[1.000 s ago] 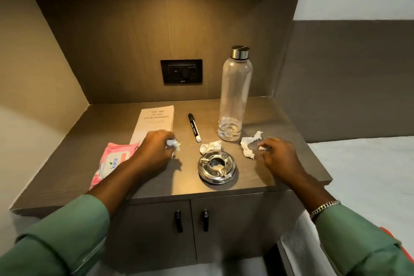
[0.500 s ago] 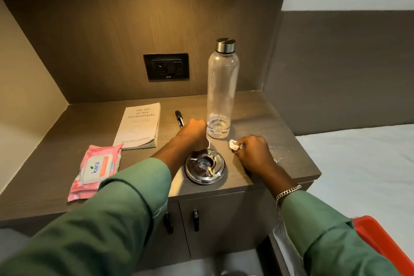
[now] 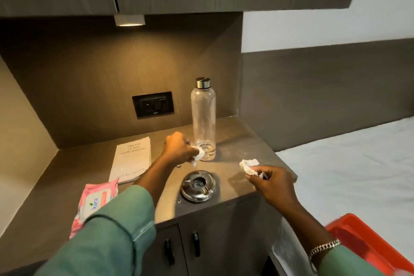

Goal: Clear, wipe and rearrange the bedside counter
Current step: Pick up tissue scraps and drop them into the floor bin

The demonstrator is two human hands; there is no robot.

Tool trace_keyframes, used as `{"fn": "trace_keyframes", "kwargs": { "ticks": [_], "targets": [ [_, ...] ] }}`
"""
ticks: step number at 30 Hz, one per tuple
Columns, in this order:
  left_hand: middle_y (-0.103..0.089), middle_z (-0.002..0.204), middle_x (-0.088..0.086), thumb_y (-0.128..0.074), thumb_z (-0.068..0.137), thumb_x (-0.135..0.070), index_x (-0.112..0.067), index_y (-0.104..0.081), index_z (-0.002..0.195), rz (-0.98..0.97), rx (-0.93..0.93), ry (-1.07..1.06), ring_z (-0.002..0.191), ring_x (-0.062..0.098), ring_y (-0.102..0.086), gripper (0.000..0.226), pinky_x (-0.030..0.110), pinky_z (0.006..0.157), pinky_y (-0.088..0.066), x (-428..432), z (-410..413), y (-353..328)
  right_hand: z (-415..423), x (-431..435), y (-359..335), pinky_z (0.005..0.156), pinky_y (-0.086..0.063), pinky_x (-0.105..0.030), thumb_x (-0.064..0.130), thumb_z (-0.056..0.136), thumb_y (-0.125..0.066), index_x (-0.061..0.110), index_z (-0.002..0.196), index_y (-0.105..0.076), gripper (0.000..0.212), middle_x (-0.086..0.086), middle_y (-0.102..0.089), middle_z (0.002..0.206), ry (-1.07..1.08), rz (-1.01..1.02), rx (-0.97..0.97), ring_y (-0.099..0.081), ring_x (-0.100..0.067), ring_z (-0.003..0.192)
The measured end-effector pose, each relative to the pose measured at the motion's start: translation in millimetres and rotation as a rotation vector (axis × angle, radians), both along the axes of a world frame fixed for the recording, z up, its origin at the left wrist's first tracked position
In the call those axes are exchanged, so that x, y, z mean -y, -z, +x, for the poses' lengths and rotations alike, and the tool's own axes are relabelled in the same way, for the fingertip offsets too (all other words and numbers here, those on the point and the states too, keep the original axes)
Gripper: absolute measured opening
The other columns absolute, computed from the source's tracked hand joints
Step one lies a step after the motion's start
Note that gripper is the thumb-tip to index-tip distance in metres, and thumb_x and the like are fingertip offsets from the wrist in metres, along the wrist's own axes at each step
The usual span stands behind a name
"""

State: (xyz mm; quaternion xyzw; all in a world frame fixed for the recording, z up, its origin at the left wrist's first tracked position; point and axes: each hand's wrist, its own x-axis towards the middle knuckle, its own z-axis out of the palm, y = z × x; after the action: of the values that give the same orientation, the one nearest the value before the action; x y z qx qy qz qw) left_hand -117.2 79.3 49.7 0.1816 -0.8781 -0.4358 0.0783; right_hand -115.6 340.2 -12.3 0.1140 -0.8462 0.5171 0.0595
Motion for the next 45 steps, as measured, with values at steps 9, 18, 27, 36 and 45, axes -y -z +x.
{"fn": "trace_keyframes", "kwargs": {
  "ticks": [9,18,27,36,45],
  "targets": [
    [-0.067,0.062,0.016,-0.068,0.075,0.011,0.011,-0.064,0.075,0.530,0.101,0.323,0.046,0.018,-0.065,0.003,0.022,0.047,-0.057,-130,106,64,99,-65,38,0.053,-0.054,-0.018,0.005,0.075,-0.079,0.012,0.116,-0.069,0.042,0.002,-0.073,0.091,-0.110,-0.048,0.159,-0.064,0.002,0.055],
    [-0.064,0.073,0.022,-0.068,0.073,0.014,-0.001,-0.059,0.065,0.643,0.475,0.116,0.052,0.022,-0.064,0.019,0.029,0.050,-0.059,-233,148,259,131,-131,192,0.073,-0.050,-0.016,-0.003,0.078,-0.068,0.009,0.104,-0.073,0.028,-0.005,-0.074,0.095,-0.141,0.191,0.532,-0.064,-0.006,0.078],
    [-0.062,0.112,0.011,-0.066,0.080,0.003,-0.012,-0.058,0.115,0.739,0.794,0.112,0.097,0.026,-0.062,0.039,0.034,0.076,-0.056,-286,141,353,118,-172,313,0.099,-0.040,-0.026,0.009,0.084,-0.065,0.018,0.142,-0.043,0.063,-0.010,-0.055,0.136,-0.158,0.341,0.911,-0.055,-0.024,0.121],
    [-0.064,0.096,0.017,-0.061,0.080,0.005,-0.008,-0.062,0.105,0.691,0.656,-0.018,0.082,0.027,-0.058,0.029,0.039,0.074,-0.048,-258,122,304,90,-181,280,0.049,-0.039,-0.011,-0.017,0.084,-0.039,-0.016,0.087,-0.062,0.023,-0.005,-0.049,0.069,-0.104,0.149,0.862,-0.050,-0.005,0.049],
    [-0.065,0.102,0.025,-0.059,0.086,0.004,0.003,-0.059,0.111,0.686,0.073,-0.156,0.088,0.028,-0.060,0.025,0.033,0.068,-0.051,-169,147,135,60,-71,119,0.067,-0.058,-0.031,-0.004,0.083,-0.066,0.006,0.099,-0.071,0.020,-0.005,-0.073,0.071,-0.327,-0.202,0.535,-0.068,-0.017,0.066]
  ]
}}
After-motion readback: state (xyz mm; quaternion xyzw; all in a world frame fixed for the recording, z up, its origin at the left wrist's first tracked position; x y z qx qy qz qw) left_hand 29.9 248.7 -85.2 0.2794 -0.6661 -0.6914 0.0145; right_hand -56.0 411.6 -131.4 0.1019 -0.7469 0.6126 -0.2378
